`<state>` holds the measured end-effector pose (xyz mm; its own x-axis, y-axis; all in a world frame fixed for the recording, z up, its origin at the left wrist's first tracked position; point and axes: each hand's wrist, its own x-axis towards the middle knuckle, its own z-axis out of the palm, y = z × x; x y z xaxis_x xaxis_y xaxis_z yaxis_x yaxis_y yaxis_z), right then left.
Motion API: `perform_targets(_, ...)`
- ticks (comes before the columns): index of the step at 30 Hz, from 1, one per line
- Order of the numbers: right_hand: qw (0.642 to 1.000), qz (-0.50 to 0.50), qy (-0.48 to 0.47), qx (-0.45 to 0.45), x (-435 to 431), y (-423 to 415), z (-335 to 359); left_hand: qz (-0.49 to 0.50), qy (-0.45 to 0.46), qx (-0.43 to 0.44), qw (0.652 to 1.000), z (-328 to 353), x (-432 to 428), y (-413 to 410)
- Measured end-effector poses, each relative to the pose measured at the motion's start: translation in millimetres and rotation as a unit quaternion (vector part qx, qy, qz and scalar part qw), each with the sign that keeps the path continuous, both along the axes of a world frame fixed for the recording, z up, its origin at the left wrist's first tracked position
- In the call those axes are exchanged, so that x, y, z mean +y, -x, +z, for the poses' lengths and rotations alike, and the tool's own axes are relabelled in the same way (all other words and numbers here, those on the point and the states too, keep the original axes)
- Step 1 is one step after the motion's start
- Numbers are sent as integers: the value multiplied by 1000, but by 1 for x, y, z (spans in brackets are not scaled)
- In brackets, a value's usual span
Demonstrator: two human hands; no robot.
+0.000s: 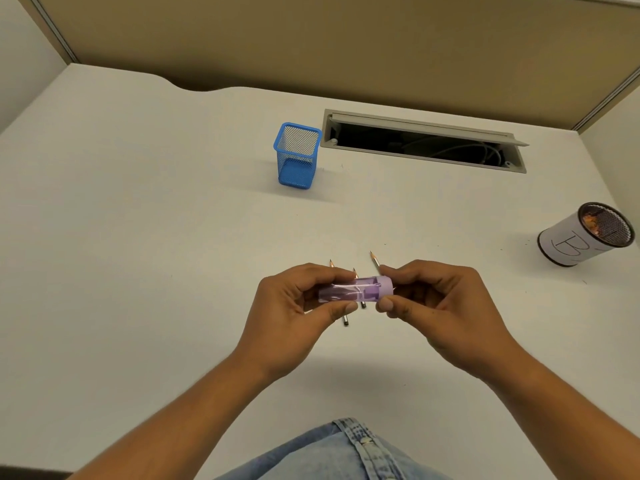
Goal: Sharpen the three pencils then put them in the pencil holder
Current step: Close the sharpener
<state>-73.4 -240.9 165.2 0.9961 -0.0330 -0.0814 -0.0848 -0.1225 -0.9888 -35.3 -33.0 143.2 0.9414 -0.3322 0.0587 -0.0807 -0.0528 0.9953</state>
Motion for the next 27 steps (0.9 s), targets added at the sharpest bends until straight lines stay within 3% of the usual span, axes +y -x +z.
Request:
perform_targets(6,995,-3,96,22,-4,0,-27,14,-117,-61,991,-21,-3,1)
perform_targets(13,973,37,226,33,-16,16,-74,-19,-306,-96,947,-63,-11,15)
perform_targets(20,951,59,303,26,-24,28,-112,-55,-351,-119,927,-92,-12,20)
perform_targets(27,948,60,312,32,-19,24,-129,-53,-368,-104,922,-107,-14,17)
